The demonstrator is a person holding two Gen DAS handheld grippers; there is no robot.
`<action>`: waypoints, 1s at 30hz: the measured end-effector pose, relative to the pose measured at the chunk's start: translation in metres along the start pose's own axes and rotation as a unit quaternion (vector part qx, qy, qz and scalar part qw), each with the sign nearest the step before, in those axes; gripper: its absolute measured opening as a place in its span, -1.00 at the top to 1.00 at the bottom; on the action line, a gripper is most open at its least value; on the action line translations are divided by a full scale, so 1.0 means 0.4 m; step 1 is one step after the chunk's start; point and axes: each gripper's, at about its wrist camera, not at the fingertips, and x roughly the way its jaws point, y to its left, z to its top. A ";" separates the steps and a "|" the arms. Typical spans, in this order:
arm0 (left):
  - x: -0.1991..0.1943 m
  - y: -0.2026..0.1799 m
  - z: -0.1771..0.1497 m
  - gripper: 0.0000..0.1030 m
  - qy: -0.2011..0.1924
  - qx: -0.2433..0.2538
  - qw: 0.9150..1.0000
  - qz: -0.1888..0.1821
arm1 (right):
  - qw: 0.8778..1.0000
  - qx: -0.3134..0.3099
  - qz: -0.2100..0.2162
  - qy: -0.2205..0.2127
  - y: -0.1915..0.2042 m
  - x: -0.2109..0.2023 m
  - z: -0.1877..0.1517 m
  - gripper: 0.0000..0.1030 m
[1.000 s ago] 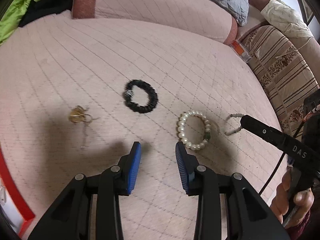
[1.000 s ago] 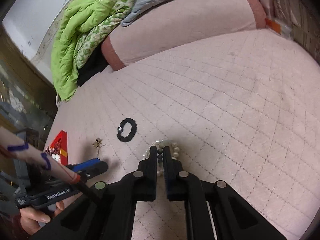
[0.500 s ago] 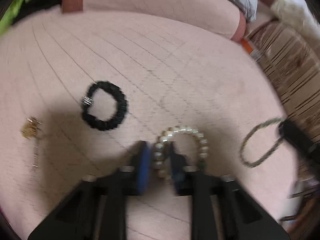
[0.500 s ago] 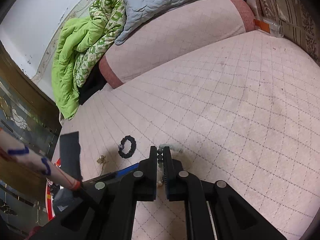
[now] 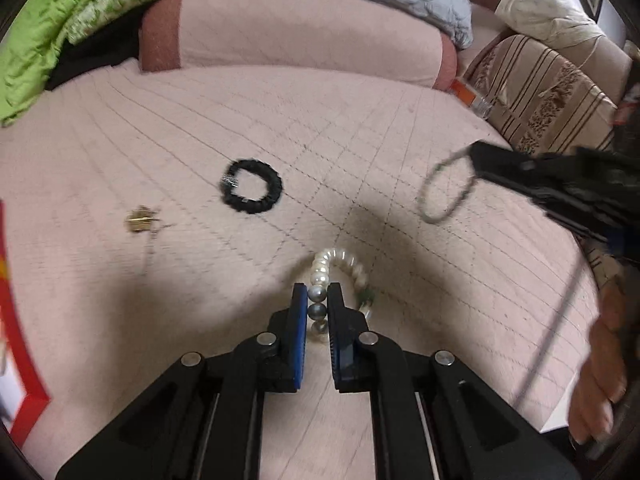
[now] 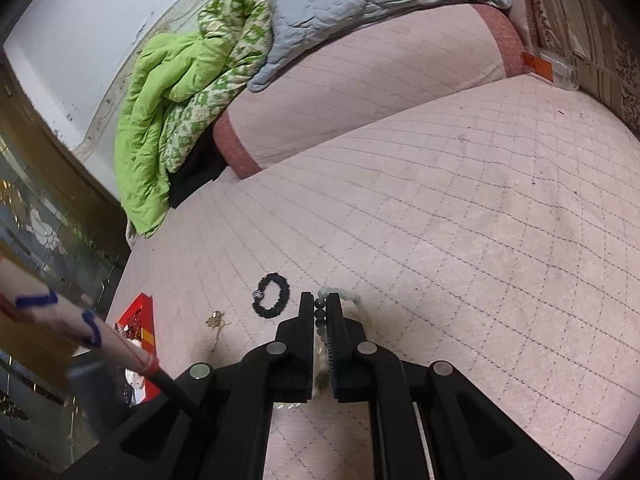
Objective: Organize jewelry
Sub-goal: 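Carry both bracelets to the tray while the right tool releases its bracelet inside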
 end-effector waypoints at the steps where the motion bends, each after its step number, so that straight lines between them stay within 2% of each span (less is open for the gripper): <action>1: -0.027 0.007 -0.005 0.82 -0.007 0.001 1.000 0.001 | 1.000 -0.005 0.002 0.002 0.008 0.002 -0.002 0.87; 7: -0.160 0.063 -0.043 0.82 -0.039 0.002 0.999 0.025 | 0.999 -0.045 -0.003 0.016 0.088 0.011 -0.045 0.88; 16: -0.303 0.194 -0.102 0.82 -0.070 -0.040 0.995 0.060 | 0.992 -0.122 -0.009 0.026 0.234 0.009 -0.136 0.87; 20: -0.365 0.268 -0.127 0.82 -0.084 -0.068 0.991 0.076 | 0.987 -0.156 -0.012 0.026 0.298 0.007 -0.171 0.87; 30: -0.494 0.454 -0.189 0.82 -0.117 -0.128 0.979 0.112 | 0.980 -0.192 0.022 0.047 0.448 0.027 -0.230 0.87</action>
